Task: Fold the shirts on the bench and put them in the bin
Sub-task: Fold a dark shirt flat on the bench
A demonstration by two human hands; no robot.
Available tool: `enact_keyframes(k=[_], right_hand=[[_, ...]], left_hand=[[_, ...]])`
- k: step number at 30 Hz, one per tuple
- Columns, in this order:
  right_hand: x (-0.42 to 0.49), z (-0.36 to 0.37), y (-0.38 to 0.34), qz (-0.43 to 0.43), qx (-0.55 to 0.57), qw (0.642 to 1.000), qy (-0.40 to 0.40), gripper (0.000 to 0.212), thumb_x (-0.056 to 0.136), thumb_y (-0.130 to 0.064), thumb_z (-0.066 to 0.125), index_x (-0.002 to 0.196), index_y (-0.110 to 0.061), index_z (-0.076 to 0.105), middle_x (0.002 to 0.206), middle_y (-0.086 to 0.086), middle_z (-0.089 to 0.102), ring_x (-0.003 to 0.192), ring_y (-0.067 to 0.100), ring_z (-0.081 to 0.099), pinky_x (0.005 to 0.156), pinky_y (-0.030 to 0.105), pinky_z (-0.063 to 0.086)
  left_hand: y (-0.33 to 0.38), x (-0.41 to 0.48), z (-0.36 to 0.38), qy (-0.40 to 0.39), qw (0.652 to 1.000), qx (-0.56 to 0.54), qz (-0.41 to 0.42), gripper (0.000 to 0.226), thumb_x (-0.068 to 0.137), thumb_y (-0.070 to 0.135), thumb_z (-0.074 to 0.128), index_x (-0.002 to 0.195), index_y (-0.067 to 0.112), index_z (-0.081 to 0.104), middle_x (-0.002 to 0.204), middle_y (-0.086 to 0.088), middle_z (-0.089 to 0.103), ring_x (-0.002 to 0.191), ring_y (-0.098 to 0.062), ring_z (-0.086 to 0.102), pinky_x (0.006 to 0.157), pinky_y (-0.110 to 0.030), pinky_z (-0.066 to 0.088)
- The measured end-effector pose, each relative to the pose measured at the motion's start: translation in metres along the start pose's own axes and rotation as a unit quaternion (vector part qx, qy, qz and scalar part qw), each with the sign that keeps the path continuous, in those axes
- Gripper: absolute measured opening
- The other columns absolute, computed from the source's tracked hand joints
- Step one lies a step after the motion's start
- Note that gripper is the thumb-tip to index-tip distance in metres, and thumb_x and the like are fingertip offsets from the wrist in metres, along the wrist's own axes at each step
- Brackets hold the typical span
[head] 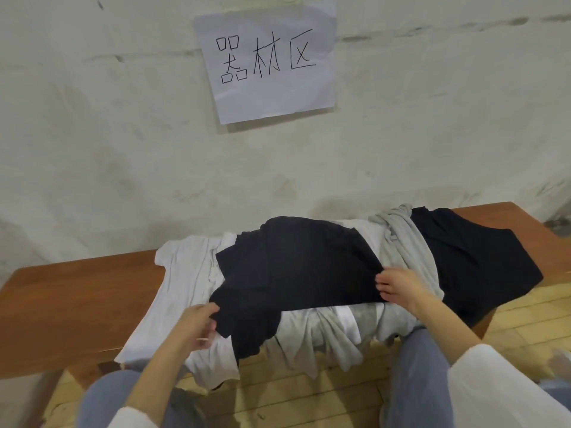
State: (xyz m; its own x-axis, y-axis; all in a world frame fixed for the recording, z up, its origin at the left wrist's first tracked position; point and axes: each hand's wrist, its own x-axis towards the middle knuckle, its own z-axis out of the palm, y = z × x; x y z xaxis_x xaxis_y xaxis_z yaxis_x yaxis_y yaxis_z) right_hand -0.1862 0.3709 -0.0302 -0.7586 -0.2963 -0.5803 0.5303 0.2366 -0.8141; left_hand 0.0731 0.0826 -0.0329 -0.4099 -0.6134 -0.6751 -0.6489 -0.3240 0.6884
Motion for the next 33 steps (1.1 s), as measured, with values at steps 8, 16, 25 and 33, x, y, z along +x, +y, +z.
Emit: enact_keyframes(k=[8, 16, 25, 33], right_hand=[[0.007, 0.012, 0.012, -0.161, -0.347, 0.918, 0.101, 0.032, 0.089, -0.032, 0.064, 0.069, -0.009, 0.051, 0.061, 0.005, 0.049, 0.057, 0.016, 0.047, 0.054, 0.028, 0.036], [0.023, 0.024, -0.029, -0.281, -0.048, 0.937, 0.200, 0.017, 0.093, -0.022, 0.058, 0.098, -0.007, 0.052, 0.089, 0.000, 0.055, 0.091, 0.022, 0.056, 0.078, 0.041, 0.056], [0.017, 0.022, -0.140, -0.383, -0.074, 0.887, 0.249, 0.025, 0.091, -0.030, 0.059, 0.100, -0.008, 0.069, 0.098, 0.004, 0.068, 0.087, 0.015, 0.062, 0.072, 0.019, 0.047], [-0.016, 0.001, -0.020, -0.369, -0.192, 0.893, 0.174, 0.010, 0.094, -0.025, 0.056, 0.094, -0.017, 0.062, 0.087, -0.008, 0.060, 0.083, 0.007, 0.056, 0.072, 0.017, 0.042]], left_hand=[[-0.008, -0.007, 0.019, 0.096, 0.969, 0.088, 0.209, 0.022, 0.092, 0.022, 0.060, 0.084, 0.001, 0.058, 0.079, -0.009, 0.056, 0.083, -0.029, 0.059, 0.074, -0.031, 0.049], [0.060, 0.015, 0.017, 0.198, 0.941, -0.051, 0.268, 0.033, 0.101, 0.022, 0.040, 0.121, 0.000, 0.053, 0.123, -0.019, 0.057, 0.115, -0.032, 0.054, 0.098, -0.040, 0.044], [0.213, -0.008, -0.037, 0.224, 0.871, -0.006, 0.437, 0.017, 0.092, 0.020, 0.052, 0.078, 0.014, 0.059, 0.077, -0.004, 0.056, 0.075, -0.015, 0.050, 0.069, -0.029, 0.041], [0.049, -0.024, -0.025, 0.235, 0.889, 0.185, 0.346, 0.044, 0.093, 0.016, 0.051, 0.054, 0.011, 0.032, 0.050, -0.003, 0.030, 0.050, -0.019, 0.030, 0.051, -0.030, 0.021]])
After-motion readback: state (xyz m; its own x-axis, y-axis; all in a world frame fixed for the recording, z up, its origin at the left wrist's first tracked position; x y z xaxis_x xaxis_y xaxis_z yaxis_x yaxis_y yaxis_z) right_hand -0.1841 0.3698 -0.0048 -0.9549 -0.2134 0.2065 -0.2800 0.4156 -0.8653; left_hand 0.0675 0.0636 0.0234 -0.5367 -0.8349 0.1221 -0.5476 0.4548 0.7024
